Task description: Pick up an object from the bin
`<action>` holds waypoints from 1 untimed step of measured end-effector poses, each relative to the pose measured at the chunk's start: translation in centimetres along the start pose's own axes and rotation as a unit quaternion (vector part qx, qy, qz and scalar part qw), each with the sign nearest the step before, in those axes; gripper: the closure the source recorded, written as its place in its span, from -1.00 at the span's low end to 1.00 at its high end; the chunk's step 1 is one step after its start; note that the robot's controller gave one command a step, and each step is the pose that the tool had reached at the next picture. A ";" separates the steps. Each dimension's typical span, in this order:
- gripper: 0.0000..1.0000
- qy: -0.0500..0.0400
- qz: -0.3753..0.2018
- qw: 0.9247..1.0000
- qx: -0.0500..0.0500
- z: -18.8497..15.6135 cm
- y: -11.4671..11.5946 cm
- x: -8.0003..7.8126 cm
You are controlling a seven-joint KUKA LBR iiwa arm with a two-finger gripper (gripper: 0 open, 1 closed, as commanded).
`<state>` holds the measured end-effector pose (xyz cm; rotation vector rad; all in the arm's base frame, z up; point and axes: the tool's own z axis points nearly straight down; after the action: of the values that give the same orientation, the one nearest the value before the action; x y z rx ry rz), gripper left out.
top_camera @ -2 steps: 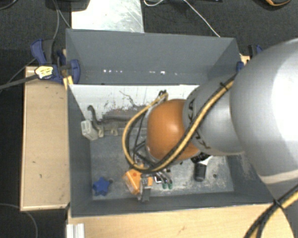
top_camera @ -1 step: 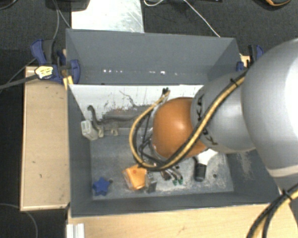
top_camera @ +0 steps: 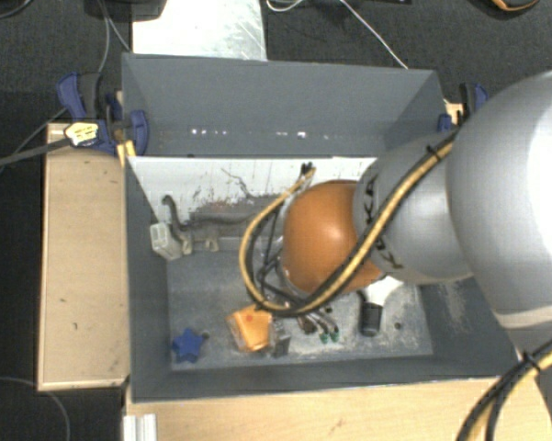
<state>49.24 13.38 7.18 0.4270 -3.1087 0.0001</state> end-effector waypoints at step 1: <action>1.00 0.003 -0.016 1.000 0.000 0.0 0.1 -0.5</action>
Offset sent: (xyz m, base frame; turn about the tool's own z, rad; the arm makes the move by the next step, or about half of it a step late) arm -0.0125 -0.0057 -0.0018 -0.0466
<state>49.66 13.58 7.14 0.4759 -3.0954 0.0019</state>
